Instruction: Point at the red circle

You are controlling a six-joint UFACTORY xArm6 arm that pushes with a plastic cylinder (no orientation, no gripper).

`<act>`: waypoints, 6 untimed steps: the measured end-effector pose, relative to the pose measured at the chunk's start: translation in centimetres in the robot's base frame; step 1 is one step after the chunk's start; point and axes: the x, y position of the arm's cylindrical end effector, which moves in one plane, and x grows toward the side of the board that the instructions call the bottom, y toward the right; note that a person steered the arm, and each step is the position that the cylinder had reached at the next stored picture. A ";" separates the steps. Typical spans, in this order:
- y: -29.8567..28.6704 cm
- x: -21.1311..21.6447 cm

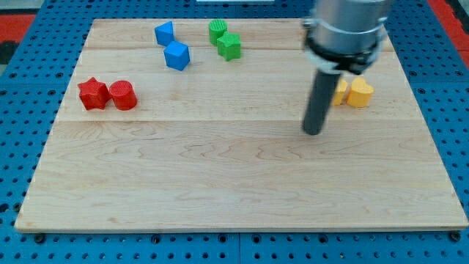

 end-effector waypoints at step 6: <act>-22.1 -6.5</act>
